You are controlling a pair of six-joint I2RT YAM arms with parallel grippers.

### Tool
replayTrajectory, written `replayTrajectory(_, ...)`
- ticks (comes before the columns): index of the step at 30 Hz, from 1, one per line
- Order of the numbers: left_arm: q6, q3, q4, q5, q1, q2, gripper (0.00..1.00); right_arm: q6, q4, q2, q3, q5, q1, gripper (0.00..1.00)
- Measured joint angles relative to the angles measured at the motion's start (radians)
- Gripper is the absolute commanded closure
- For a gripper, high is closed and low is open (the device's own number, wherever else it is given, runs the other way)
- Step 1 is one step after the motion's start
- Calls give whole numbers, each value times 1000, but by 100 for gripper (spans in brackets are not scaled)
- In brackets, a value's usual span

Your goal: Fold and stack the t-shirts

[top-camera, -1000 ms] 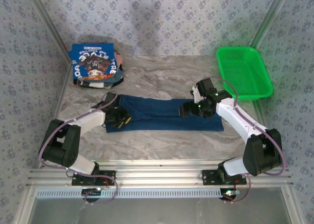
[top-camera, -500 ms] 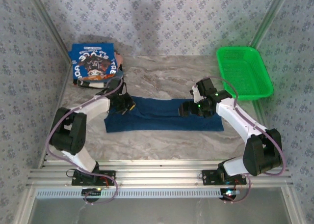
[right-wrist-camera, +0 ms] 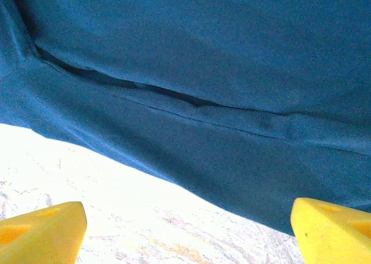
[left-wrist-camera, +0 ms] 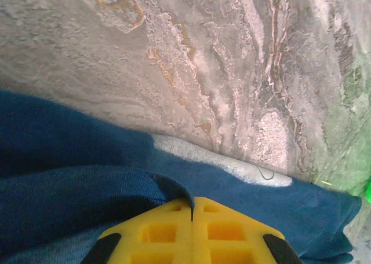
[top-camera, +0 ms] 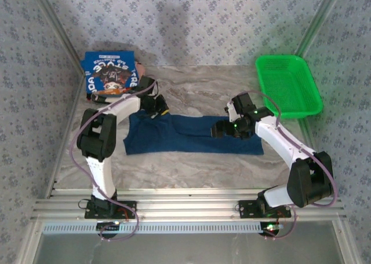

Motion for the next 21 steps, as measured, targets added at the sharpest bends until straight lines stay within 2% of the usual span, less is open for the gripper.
replayTrajectory(4,61,62,-53,16,-2,63,99,7,1,0,-3,0,0,7)
replayTrajectory(6,88,92,-79,20,-3,87,96,11,1,0,-3,0,0,7)
replayTrajectory(12,111,122,-90,32,-5,97,96,19,11,17,-3,-1,3,7)
replayTrajectory(15,128,211,-125,65,-11,109,93,24,22,32,-3,-5,8,7)
replayTrajectory(17,155,309,-146,95,-20,137,81,26,27,46,-3,-12,11,7)
replayTrajectory(19,180,385,-152,117,-32,162,63,30,30,68,-1,-21,14,7)
replayTrajectory(21,197,398,-159,128,-39,166,51,33,35,88,-1,-27,17,7)
